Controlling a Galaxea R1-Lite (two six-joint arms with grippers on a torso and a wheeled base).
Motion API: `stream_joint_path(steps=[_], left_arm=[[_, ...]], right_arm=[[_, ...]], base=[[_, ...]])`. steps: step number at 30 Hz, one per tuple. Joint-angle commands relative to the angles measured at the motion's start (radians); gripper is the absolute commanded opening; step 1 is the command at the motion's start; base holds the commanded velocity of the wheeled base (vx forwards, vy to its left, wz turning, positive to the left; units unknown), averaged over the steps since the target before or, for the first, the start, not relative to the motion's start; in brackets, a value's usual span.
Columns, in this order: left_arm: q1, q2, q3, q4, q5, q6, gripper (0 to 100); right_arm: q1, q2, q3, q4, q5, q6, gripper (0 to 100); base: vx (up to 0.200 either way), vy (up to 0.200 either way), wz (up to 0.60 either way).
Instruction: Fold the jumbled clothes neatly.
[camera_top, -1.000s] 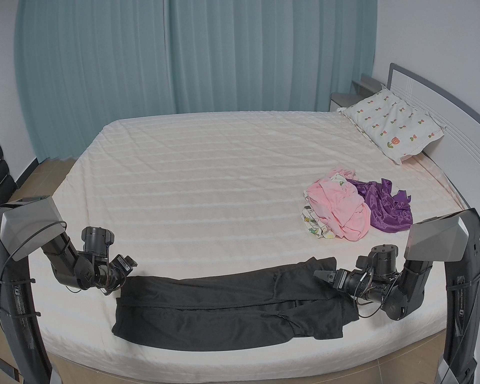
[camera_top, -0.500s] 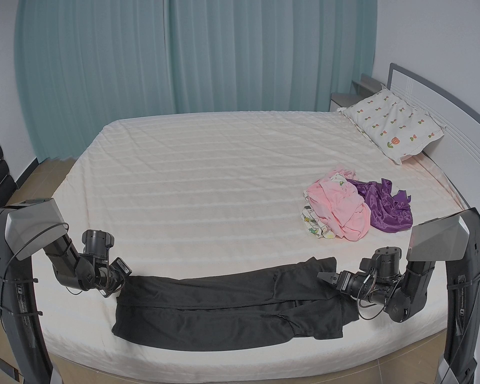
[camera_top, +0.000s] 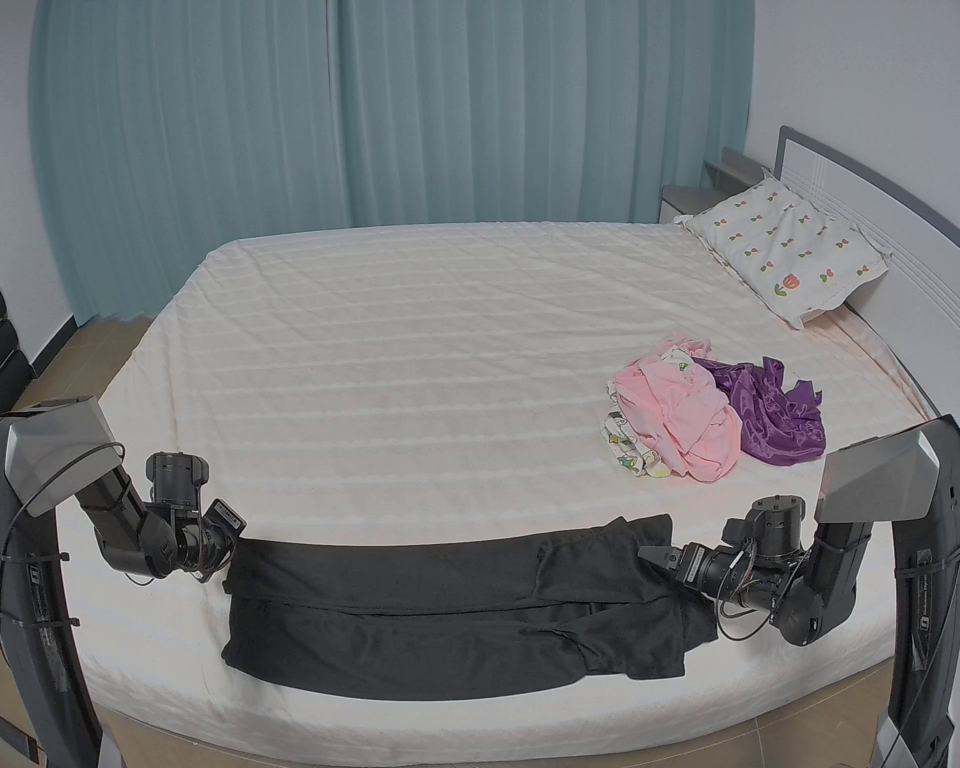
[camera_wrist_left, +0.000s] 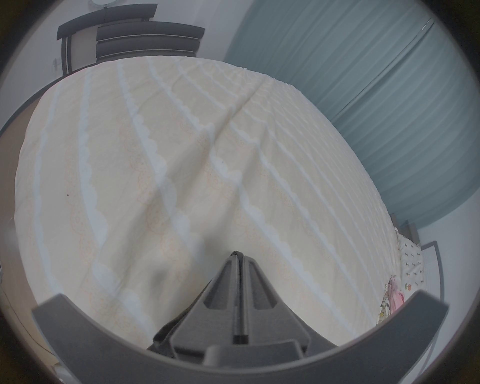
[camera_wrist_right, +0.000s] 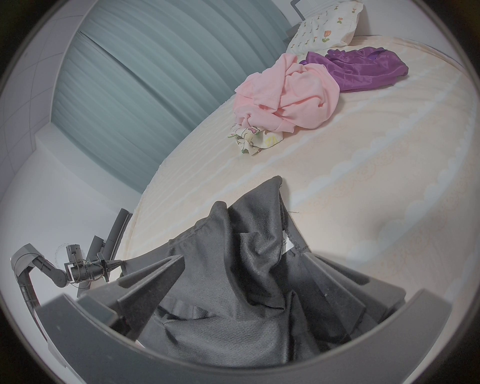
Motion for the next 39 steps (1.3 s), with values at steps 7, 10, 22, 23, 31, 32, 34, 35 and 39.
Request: stream_joint_path(steps=[7,10,22,23,31,32,34,35,39], left_arm=[[-0.002,0.017,-0.014,-0.002,0.000,0.000,100],[0.010,0.000,0.003,-0.002,-0.005,-0.002,100],[-0.005,-0.215,0.250,-0.031,-0.187,0.026,100],[-0.005,-0.216,0.258,-0.029,-0.186,0.034,100],[-0.012,-0.212,0.301,-0.025,-0.161,0.121,100],[-0.012,-0.212,0.310,-0.026,-0.161,0.133,100],[-0.012,-0.210,0.324,-0.026,-0.161,0.156,100],[-0.012,-0.205,0.339,-0.028,-0.161,0.193,100],[-0.015,-0.182,0.353,-0.031,-0.161,0.241,100]], right_arm=[[0.000,-0.008,0.014,-0.001,0.000,0.001,100],[-0.006,-0.035,0.033,-0.001,0.000,0.001,100],[-0.025,-0.074,0.083,-0.001,0.000,0.000,100],[-0.023,-0.077,0.086,-0.001,0.000,0.000,100],[-0.020,-0.074,0.088,-0.001,0.003,0.001,100],[-0.017,-0.074,0.088,-0.001,0.003,0.000,100],[-0.017,-0.074,0.088,-0.001,0.003,0.001,100],[-0.017,-0.074,0.086,-0.001,0.005,0.001,100],[-0.017,-0.069,0.085,-0.001,0.005,0.001,100]], base=[[0.000,0.000,0.00],[0.000,0.000,0.00],[-0.033,0.000,0.00],[-0.200,0.000,0.00],[-0.200,0.000,0.00],[-0.200,0.000,0.00],[-0.200,0.000,0.00],[-0.200,0.000,0.00],[0.000,0.000,0.00]])
